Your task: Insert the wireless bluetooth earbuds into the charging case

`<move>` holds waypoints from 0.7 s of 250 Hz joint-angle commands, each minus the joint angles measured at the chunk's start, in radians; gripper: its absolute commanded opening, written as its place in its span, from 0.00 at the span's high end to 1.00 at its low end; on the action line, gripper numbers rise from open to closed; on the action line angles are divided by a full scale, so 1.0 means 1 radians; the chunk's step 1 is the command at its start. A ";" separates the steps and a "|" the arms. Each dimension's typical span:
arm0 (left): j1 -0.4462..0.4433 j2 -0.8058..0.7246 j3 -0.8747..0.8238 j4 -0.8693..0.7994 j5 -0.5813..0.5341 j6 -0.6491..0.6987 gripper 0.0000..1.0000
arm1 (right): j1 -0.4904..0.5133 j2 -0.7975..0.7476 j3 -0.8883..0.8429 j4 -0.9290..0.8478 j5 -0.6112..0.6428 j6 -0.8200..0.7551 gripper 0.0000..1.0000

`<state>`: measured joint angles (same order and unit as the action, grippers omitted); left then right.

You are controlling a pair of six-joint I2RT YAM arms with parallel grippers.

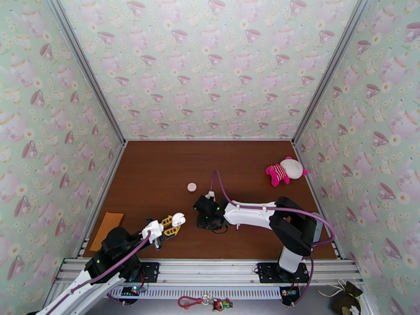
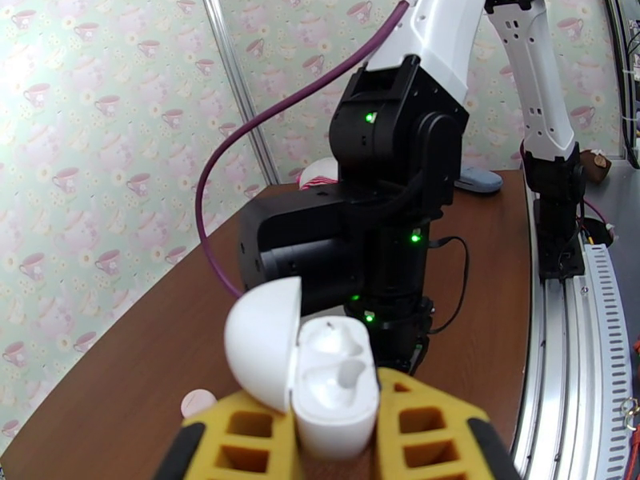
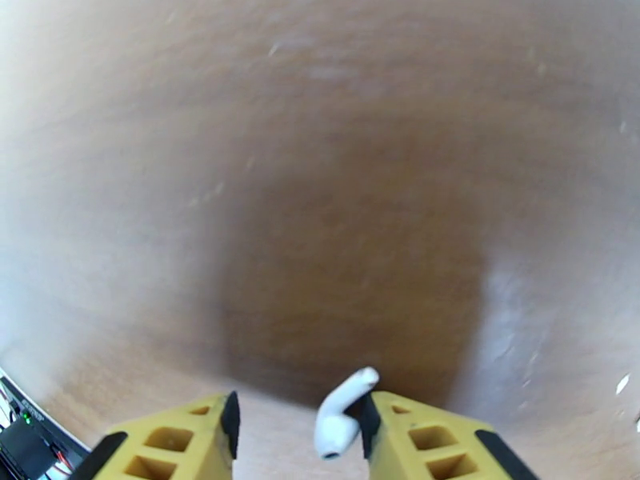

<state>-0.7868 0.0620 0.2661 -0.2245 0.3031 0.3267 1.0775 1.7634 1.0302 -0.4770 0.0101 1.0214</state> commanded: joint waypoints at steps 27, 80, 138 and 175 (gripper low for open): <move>0.004 0.004 -0.011 0.005 0.026 0.017 1.00 | 0.065 0.019 0.004 0.008 -0.035 0.066 0.53; 0.007 0.005 -0.011 0.002 0.027 0.018 1.00 | 0.096 0.051 0.063 0.046 -0.071 0.082 0.53; 0.007 -0.001 -0.011 0.001 0.030 0.018 1.00 | 0.080 -0.021 0.115 -0.106 -0.036 0.001 0.52; 0.007 -0.005 -0.011 0.001 0.033 0.018 1.00 | 0.032 -0.053 0.165 -0.257 -0.018 -0.136 0.52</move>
<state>-0.7856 0.0673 0.2661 -0.2249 0.3107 0.3309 1.1481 1.7645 1.1347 -0.5804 -0.0341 1.0092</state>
